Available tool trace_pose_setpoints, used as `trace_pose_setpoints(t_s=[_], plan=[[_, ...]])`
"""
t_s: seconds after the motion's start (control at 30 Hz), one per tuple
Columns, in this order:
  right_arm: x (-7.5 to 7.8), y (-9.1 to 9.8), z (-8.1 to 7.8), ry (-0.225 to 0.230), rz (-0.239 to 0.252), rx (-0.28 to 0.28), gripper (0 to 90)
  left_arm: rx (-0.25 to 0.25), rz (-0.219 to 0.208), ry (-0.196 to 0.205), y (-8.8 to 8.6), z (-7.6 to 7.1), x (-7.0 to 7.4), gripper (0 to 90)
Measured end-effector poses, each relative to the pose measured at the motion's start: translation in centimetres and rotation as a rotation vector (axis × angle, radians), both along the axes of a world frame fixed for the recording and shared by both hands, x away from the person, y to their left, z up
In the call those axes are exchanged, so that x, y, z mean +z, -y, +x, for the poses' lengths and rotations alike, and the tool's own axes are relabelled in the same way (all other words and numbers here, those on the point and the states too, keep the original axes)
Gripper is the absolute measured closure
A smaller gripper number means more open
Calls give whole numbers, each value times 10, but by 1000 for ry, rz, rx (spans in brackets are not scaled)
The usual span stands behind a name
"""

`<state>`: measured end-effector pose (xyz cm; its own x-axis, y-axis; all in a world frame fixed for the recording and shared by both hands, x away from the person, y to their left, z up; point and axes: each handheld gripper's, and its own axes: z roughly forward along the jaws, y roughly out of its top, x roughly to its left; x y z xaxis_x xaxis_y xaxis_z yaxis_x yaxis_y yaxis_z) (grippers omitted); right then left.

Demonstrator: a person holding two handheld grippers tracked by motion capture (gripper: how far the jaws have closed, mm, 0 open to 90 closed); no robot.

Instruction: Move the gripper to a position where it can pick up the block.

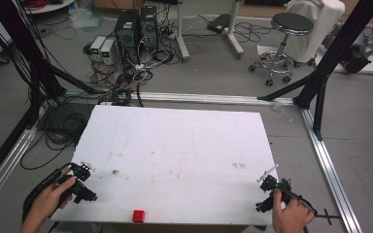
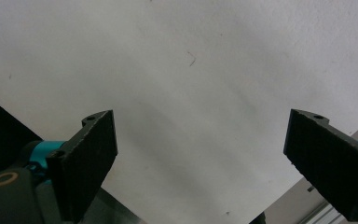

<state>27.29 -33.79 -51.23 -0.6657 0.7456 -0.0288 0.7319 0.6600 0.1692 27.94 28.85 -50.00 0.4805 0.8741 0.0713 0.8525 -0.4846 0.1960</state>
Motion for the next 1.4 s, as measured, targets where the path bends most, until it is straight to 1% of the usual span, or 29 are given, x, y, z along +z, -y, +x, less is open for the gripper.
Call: trace_pose_setpoints(t_s=[0.37,0.5,0.63,0.73,1.03,1.13,1.2,1.27,1.37,1.4], plan=[[3,1,-1,7,11,-8,88,4,1,-1,1,0,1,236],[2,2,-1,5,11,-18,88,-14,-7,-6,4,0,-1,237],[1,1,-1,3,12,-15,88,-34,-5,-13,8,-1,-2,236],[1,3,-1,6,13,-19,88,-35,5,-11,8,-2,-2,237],[-1,3,-1,-1,13,-27,88,-54,-1,-16,10,-2,-1,236],[-1,4,-1,-3,12,-24,88,-67,1,-22,12,-2,0,236],[-2,4,-1,-3,11,-25,89,-88,7,-28,14,0,1,236],[-2,4,-1,0,10,-25,88,-105,6,-26,17,0,1,236],[-1,3,-1,10,2,-26,88,-140,-3,-34,18,3,0,237],[0,3,-1,15,0,-28,89,-140,-3,-34,18,3,0,237]])
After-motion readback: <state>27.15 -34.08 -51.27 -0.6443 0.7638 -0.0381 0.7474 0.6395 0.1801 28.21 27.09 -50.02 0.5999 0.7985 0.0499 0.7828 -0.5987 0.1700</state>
